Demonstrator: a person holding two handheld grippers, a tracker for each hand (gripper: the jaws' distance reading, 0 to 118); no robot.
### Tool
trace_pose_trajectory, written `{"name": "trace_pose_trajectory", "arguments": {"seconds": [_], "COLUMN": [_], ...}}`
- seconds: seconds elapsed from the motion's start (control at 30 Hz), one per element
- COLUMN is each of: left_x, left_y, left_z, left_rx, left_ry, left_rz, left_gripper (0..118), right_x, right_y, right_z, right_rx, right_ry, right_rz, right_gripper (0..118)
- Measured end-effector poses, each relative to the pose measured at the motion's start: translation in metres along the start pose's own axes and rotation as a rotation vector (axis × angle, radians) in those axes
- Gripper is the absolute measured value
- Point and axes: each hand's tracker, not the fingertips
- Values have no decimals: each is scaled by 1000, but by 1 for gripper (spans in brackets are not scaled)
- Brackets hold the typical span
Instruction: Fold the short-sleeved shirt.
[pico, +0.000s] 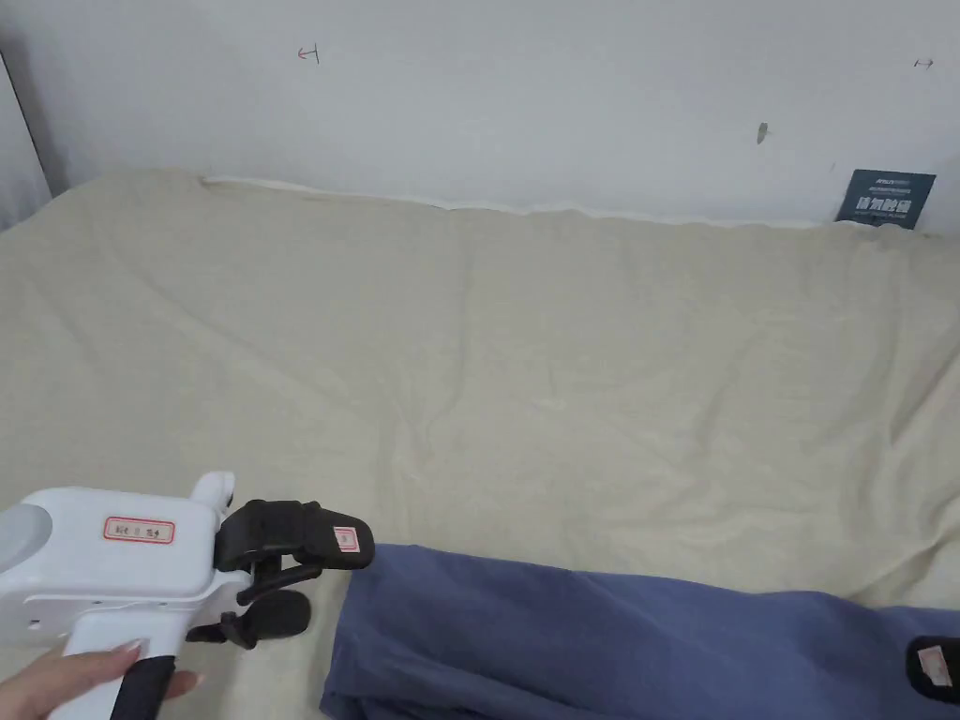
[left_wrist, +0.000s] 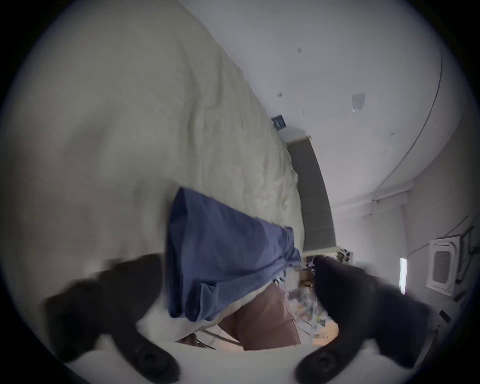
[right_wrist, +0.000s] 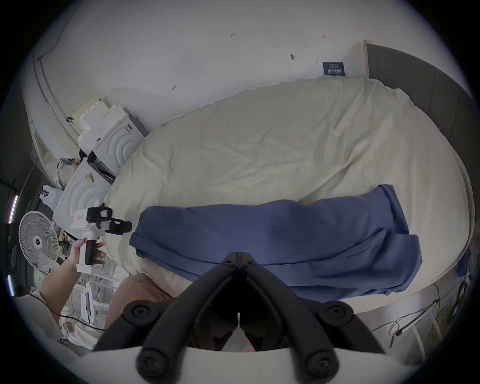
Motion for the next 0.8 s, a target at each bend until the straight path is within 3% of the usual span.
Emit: {"name": "trace_pose_trajectory", "arguments": {"seconds": [0.17,0.3,0.37,0.57,0.7,0.77,0.8], "left_x": [-20,-26,-29,-33,-29,-26,-21], "left_y": [-1,8,6,18,8,10,9], "left_z": [-20,-39,-59,-73,-68,-64,-62], "left_rx": [-56,-71,-103,-98,-117,-117,-129], "left_ry": [47,-177,-144,-99,-162,-128,-60], "left_rz": [47,119,130,-65,75,73,41], "left_gripper": [118,118,118,118,118,110,85], "right_x": [-19,-24,-21,-16,-12,-9,-7], "right_y": [8,17,21,22,15,11,10], "right_z": [-5,-15,-22,-35,-43,-46,-46], "right_rx": [-23,-51,-70,-89,-115,-130,-133], "right_ry": [14,15,13,46,49,46,48], "right_rz": [16,28,28,4,12,23,24], "right_gripper": [0,0,0,0,0,0,0]}}
